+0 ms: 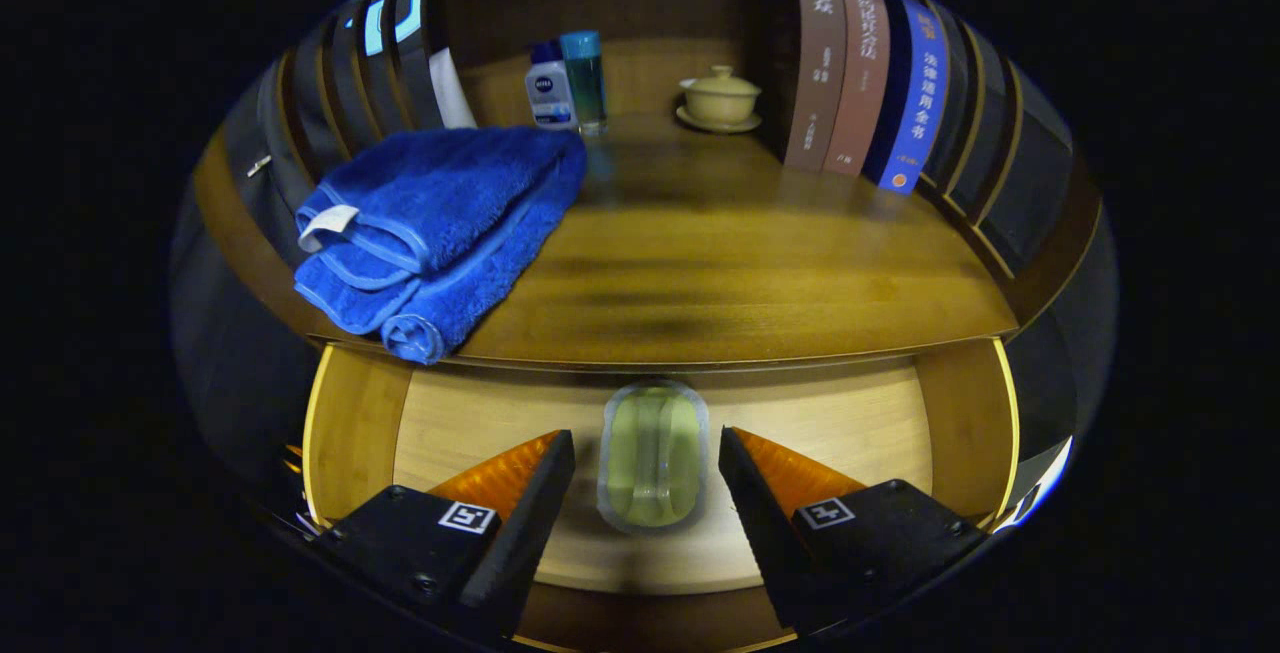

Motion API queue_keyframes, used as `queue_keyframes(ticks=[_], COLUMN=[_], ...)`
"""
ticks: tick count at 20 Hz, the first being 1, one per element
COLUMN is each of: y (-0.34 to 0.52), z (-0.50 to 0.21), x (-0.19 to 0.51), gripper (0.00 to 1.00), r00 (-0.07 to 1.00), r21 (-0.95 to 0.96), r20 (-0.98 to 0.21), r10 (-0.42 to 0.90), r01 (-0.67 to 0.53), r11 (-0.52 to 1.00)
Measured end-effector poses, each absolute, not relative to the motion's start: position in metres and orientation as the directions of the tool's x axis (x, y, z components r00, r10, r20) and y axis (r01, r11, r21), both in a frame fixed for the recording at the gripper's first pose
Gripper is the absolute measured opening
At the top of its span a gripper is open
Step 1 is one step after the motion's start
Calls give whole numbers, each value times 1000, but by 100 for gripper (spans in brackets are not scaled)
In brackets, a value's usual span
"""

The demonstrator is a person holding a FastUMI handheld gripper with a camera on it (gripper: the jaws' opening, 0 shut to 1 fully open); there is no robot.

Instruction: Pull open the drawer, take out the items inside it, and place them on the countertop above the cabinet.

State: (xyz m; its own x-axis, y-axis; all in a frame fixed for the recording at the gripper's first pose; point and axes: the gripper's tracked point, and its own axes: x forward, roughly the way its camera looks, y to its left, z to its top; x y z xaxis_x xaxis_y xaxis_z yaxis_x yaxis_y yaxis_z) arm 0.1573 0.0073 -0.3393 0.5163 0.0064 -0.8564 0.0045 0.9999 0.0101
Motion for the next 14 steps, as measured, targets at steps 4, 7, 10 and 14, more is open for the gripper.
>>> queue_keyframes(ticks=[4, 7, 10, 14], y=[4, 0, -2, 0], z=[-360, -370, -378, -391], x=[159, 159, 156, 153], gripper=[92, 81, 65, 50], r00=[439, 409, 368, 318], r21=[0, -18, -31, -37], r20=[-899, -912, -929, -948], r10=[-6, -23, -37, -34], r01=[14, 15, 21, -3], r11=[1000, 1000, 999, 999])
